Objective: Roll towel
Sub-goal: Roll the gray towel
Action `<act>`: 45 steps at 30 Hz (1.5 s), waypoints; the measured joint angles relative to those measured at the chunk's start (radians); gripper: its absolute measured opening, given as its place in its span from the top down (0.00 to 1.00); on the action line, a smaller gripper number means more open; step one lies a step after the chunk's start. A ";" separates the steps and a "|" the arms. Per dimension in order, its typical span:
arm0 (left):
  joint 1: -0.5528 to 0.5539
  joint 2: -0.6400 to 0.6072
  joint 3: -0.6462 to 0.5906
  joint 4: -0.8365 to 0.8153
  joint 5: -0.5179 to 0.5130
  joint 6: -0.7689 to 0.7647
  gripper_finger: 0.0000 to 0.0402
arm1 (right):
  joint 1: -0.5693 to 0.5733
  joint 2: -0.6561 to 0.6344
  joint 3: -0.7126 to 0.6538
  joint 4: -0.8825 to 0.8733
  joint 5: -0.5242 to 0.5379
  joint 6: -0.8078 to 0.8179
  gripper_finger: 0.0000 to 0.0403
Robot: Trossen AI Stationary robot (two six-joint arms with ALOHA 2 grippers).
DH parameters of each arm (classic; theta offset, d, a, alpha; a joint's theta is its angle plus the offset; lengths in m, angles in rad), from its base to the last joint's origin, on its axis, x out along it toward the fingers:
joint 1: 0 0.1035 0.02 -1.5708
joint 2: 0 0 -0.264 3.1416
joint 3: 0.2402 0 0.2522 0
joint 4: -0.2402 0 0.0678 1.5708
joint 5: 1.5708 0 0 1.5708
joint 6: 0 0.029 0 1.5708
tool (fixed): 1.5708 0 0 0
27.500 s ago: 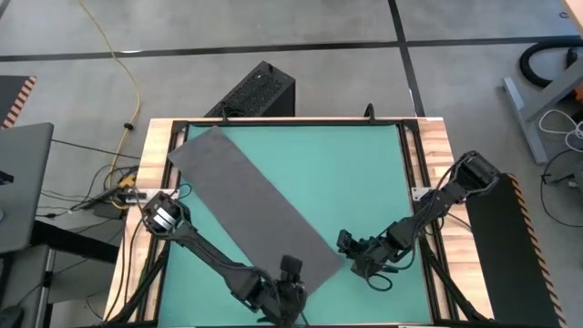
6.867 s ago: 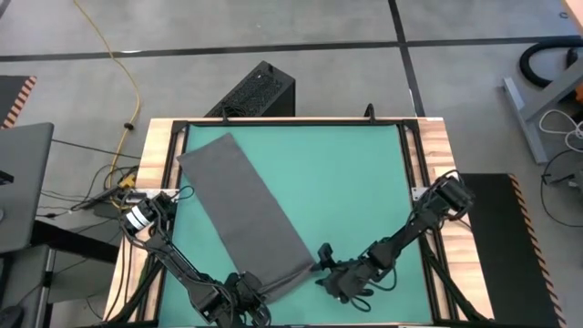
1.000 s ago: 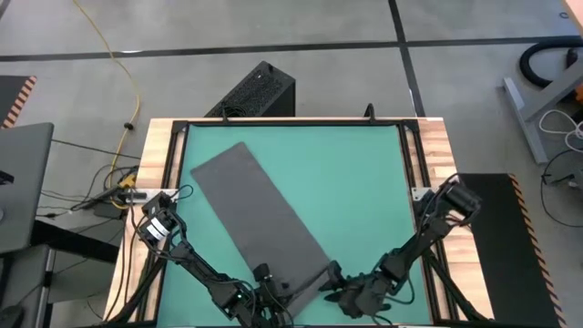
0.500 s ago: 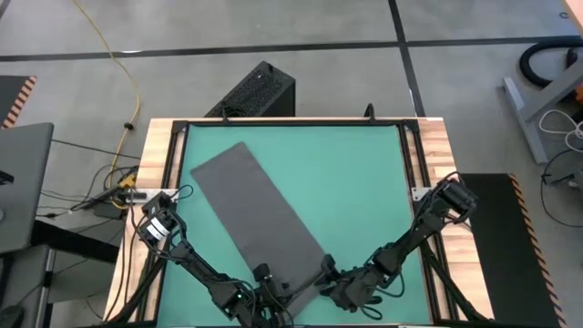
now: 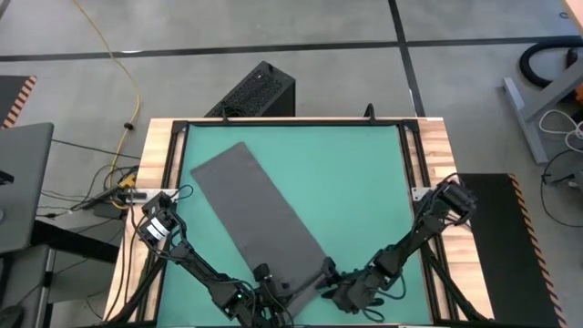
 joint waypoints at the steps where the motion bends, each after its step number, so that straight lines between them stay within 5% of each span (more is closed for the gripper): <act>1: 0.000 0.000 0.000 0.000 0.000 0.000 0.67 | -0.006 0.002 0.000 -0.006 0.007 -0.001 0.54; 9: 0.000 0.000 0.000 0.001 0.007 0.018 0.67 | -0.040 0.059 0.008 0.005 0.004 0.018 0.59; 17: 0.000 -0.052 -0.002 -0.050 0.001 0.069 0.67 | -0.070 0.058 0.054 -0.126 -0.100 0.155 0.95; 22: 0.000 -0.133 -0.002 -0.065 -0.051 0.119 0.67 | -0.128 0.058 0.172 -0.345 -0.265 0.342 0.93; 26: 0.000 -0.165 -0.002 -0.037 -0.066 0.156 0.67 | -0.204 0.060 0.269 -0.535 -0.507 0.435 0.94; 32: 0.000 -0.140 0.001 0.166 0.023 0.249 0.67 | -0.330 0.066 0.308 -0.584 -0.860 0.538 0.93; 45: 0.000 -0.109 0.000 0.108 0.053 0.134 0.67 | -0.442 0.065 0.311 -0.579 -0.895 0.561 0.93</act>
